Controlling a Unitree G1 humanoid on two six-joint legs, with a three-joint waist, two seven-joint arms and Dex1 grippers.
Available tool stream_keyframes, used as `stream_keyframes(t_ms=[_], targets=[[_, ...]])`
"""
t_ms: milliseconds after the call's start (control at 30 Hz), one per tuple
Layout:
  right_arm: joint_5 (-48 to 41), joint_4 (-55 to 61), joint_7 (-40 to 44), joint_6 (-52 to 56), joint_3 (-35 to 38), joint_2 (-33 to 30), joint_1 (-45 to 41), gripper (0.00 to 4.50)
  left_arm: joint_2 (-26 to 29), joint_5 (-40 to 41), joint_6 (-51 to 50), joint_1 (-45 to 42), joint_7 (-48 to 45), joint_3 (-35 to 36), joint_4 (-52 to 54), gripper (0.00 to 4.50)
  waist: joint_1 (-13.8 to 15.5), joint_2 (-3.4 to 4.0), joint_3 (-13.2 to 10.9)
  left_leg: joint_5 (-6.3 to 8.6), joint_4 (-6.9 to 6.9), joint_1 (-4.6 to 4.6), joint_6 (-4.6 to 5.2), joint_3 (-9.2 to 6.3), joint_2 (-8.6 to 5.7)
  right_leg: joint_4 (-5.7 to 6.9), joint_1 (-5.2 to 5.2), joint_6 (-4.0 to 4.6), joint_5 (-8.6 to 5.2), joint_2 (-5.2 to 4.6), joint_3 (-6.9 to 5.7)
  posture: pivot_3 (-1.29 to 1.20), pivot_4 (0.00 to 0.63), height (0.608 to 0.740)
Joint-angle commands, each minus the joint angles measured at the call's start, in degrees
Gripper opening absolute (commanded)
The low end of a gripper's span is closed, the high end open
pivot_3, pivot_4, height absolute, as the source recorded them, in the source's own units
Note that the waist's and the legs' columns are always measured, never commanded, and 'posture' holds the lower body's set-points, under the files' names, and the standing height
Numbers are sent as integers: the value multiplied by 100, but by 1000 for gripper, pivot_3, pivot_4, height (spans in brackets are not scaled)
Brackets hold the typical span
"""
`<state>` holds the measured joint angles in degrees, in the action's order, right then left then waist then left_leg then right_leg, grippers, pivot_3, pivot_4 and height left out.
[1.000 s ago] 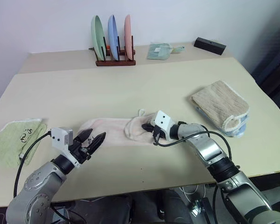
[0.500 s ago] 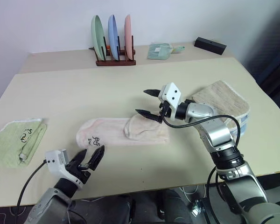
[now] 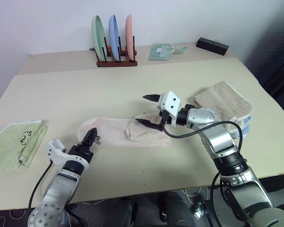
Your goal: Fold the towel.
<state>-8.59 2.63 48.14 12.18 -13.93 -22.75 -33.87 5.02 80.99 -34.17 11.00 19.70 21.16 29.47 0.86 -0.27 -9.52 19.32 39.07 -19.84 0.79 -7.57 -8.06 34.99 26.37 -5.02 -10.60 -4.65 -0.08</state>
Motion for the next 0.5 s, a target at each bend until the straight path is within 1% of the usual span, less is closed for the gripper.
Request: stream_keyframes(t_ms=[33,100,200,233,300,333,433,500], targets=[[-69,368,-57,22,113,42,-92,4500,33,279,102,-63,227,26,-129,3985,3,0,0,0,1,0,0,0,0,0,-1,0,0,0,0,0,150,740],[-71,420,-63,54,123,29,-67,4500,107,185,97,-58,190,-19,-154,3243,5,0,0,0,1,0,0,0,-1,0,-1,0,0,-1,0,0,150,740],[-61,547,-82,109,113,-7,21,4500,99,163,250,-76,126,26,-192,1740,3,0,0,0,1,-1,0,0,-1,0,-1,0,0,0,0,0,150,740],[-60,588,-86,127,109,-19,54,4500,102,156,290,-86,85,46,-183,1319,4,0,0,0,1,-1,0,0,-1,-1,-1,0,0,0,0,0,150,740],[-63,660,-100,175,103,-31,106,4500,129,125,396,-125,-6,101,-144,240,3,0,0,0,1,-1,0,0,-1,-1,0,0,0,0,0,0,150,740],[-61,690,-104,193,100,-38,132,4500,133,133,464,-143,-62,136,-116,75,2,0,0,0,1,-1,0,0,-1,-1,-1,0,0,0,0,0,150,740],[-49,759,-105,224,95,-58,195,4500,213,61,691,-179,-331,263,35,75,0,0,0,0,1,-1,0,0,-1,0,0,0,0,0,0,0,150,740],[-45,791,-108,248,96,-74,227,4500,409,-121,750,-130,-591,308,115,75,-1,0,0,0,0,-1,-1,0,0,0,0,0,0,0,0,0,150,740]])
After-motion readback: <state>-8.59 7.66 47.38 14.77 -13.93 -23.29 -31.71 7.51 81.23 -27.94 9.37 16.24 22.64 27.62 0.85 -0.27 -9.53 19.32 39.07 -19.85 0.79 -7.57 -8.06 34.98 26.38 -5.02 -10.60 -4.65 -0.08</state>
